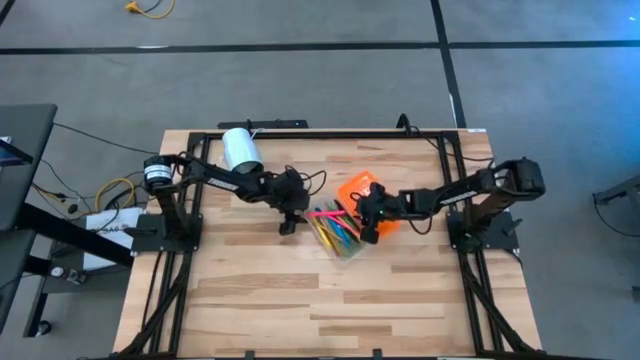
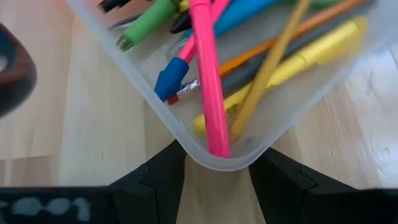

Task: Pick & place school supplies into a supply box
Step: Close the supply box

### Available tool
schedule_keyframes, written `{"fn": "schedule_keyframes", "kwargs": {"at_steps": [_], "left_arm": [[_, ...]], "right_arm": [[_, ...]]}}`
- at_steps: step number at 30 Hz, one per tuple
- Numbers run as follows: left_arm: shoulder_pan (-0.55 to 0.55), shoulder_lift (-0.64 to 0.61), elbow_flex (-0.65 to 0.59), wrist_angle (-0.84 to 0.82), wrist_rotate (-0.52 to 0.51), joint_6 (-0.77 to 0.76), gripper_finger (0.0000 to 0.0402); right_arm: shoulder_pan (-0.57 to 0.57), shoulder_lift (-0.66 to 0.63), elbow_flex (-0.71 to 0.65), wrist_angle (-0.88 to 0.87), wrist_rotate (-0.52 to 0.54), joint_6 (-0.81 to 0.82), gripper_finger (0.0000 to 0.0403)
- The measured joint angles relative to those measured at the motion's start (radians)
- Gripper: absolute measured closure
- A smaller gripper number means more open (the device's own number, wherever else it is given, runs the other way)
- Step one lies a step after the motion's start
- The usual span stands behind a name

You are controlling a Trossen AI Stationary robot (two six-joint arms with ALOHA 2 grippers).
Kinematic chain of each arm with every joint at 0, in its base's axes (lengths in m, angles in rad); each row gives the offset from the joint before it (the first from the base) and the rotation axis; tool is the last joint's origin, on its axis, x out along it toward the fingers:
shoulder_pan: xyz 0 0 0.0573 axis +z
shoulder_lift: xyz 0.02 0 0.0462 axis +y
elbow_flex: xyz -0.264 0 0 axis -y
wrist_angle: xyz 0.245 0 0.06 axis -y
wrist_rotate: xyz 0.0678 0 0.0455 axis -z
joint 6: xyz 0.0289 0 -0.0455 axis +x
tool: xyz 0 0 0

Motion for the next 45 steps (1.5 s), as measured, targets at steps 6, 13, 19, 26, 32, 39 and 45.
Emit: {"fn": "schedule_keyframes", "kwargs": {"at_steps": [6, 13, 19, 26, 32, 39, 45], "left_arm": [[-0.006, 0.001, 0.000, -0.001, -0.036, -0.042, 0.0240], [-0.006, 0.002, 0.000, -0.006, -0.032, -0.073, 0.0240], [-0.034, 0.003, 0.000, -0.014, -0.060, -0.086, 0.0240], [-0.063, 0.003, 0.001, -0.049, -0.091, -0.104, 0.0240], [-0.089, 0.003, 0.002, -0.071, -0.114, -0.113, 0.0240], [-0.121, -0.004, 0.002, -0.112, -0.133, -0.125, 0.0240], [-0.157, -0.037, -0.001, -0.151, -0.144, -0.135, 0.0240]], "right_arm": [[0.077, 0.001, -0.001, 0.002, 0.015, 0.040, 0.0305], [0.162, 0.004, 0.001, -0.002, 0.066, 0.059, 0.0305], [0.197, 0.004, 0.037, -0.013, 0.083, 0.057, 0.0305], [0.224, 0.004, 0.081, -0.053, 0.089, 0.058, 0.0305], [0.263, -0.008, 0.113, -0.155, 0.186, 0.065, 0.0305], [0.339, -0.087, 0.174, -0.568, 0.270, 0.245, 0.0305], [0.464, -0.213, 0.177, -0.762, 0.303, 0.433, 0.0305]]}}
